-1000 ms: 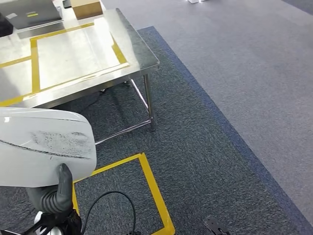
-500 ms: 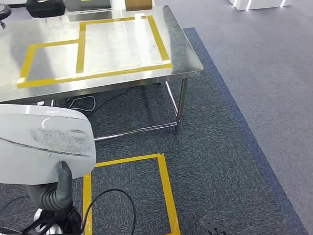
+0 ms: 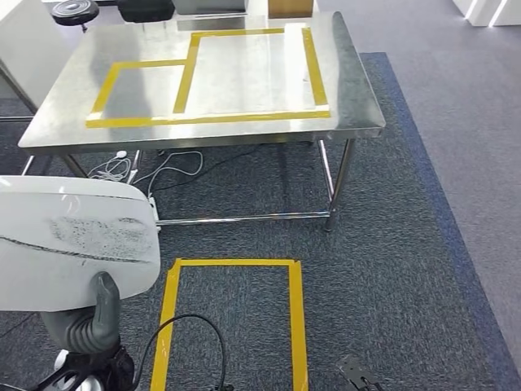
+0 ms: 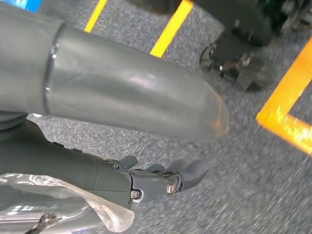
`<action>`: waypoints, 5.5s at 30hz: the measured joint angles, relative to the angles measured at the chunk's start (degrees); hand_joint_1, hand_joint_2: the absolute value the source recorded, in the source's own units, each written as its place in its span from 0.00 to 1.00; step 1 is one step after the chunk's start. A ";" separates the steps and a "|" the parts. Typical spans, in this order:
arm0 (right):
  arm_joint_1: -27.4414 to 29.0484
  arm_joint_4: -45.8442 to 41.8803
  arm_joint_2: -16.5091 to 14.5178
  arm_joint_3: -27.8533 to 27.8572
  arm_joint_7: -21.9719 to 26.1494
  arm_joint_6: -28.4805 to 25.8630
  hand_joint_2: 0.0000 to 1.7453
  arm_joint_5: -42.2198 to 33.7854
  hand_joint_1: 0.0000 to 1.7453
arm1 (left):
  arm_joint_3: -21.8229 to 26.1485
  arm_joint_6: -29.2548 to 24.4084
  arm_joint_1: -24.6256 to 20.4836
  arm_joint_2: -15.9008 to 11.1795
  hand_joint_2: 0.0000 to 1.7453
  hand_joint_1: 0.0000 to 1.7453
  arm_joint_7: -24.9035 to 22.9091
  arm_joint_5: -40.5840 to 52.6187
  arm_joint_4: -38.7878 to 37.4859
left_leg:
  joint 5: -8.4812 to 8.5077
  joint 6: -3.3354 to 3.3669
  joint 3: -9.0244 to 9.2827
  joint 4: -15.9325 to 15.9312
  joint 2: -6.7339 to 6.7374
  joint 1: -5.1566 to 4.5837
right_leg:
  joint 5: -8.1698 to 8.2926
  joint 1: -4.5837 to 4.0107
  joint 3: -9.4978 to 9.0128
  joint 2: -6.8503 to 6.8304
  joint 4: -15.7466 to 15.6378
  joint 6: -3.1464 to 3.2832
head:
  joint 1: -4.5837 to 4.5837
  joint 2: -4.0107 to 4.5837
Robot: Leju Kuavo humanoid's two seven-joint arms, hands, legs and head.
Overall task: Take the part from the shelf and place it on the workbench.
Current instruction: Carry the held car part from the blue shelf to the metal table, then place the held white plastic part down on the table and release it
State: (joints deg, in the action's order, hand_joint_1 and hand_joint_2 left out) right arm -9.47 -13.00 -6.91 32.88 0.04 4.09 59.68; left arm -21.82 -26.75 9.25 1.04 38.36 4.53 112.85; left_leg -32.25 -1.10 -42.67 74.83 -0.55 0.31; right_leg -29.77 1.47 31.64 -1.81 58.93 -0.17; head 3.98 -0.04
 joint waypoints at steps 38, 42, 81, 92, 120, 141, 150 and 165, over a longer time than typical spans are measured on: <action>0.76 0.02 0.20 0.01 1.16 -1.79 0.00 -2.41 0.00 | -0.72 0.49 -0.77 -0.15 1.00 1.00 0.44 -2.55 0.00 | 5.84 1.91 7.77 -15.40 0.19 -0.58 | -0.23 -0.49 -0.16 1.40 -0.28 -1.28 | -0.42 0.00; 0.57 0.01 0.24 -0.03 1.18 -1.62 0.00 -2.34 0.00 | -0.63 0.44 -0.62 -0.04 1.00 1.00 0.48 -2.49 0.04 | 5.89 3.04 9.01 -16.72 0.12 -0.11 | -2.76 -0.37 1.91 1.49 3.75 -2.21 | -0.68 0.00; 1.27 0.08 0.02 -0.37 2.49 0.42 0.00 -4.10 0.00 | -0.51 0.81 0.06 -0.19 1.00 1.00 0.15 -0.60 0.32 | 2.05 3.50 12.65 -16.14 -0.25 -0.94 | 1.45 -0.71 4.80 1.61 2.52 -2.01 | -0.89 0.01; 1.43 0.09 -0.11 -0.37 2.65 0.40 0.00 -4.09 0.00 | -0.54 0.94 0.11 -0.27 1.00 1.00 0.15 -0.93 0.36 | -4.05 0.27 4.56 -0.72 0.03 -0.03 | -0.66 -0.49 -1.36 1.70 -0.58 0.40 | -0.03 0.00; 1.47 0.09 -0.15 -0.96 2.15 0.16 0.00 -4.31 0.00 | 0.05 1.72 0.54 -0.12 1.00 1.00 0.24 -1.58 0.39 | -2.36 1.23 8.50 -5.37 0.02 -0.68 | 1.30 -0.97 1.11 1.69 -0.47 0.58 | -0.50 0.01; 1.58 0.11 -0.15 -1.00 2.01 0.06 0.00 -4.87 0.00 | 0.42 2.39 0.68 -0.04 1.00 1.00 0.09 -1.67 0.34 | 1.29 3.83 11.86 -14.95 0.01 -0.73 | -0.06 -0.99 6.90 1.69 8.07 -1.87 | -0.85 0.02; 1.55 0.13 -0.14 -0.94 1.67 -1.24 0.00 -6.27 0.00 | 0.55 2.25 0.48 -0.08 1.00 1.00 -0.19 -1.58 0.20 | -2.95 1.25 10.67 -8.43 0.20 -0.50 | 1.82 -1.06 1.99 1.95 -0.53 0.42 | -0.59 0.02; 1.37 0.14 -0.23 0.58 1.42 -2.89 0.00 -9.37 0.00 | 0.83 1.95 0.95 -0.07 1.00 1.00 -1.38 -0.05 -0.11 | 5.00 2.59 7.93 -15.13 1.29 0.28 | -4.14 -0.50 1.93 2.05 4.33 -2.69 | -0.96 0.02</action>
State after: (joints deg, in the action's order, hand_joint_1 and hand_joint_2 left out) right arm -8.10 -12.86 -7.14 33.46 1.46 1.21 50.31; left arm -20.99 -24.80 10.20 0.97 36.98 4.48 112.74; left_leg -27.26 1.49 -34.74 59.70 0.74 0.59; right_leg -33.91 0.97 33.57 0.24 63.26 -2.86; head 3.02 -0.03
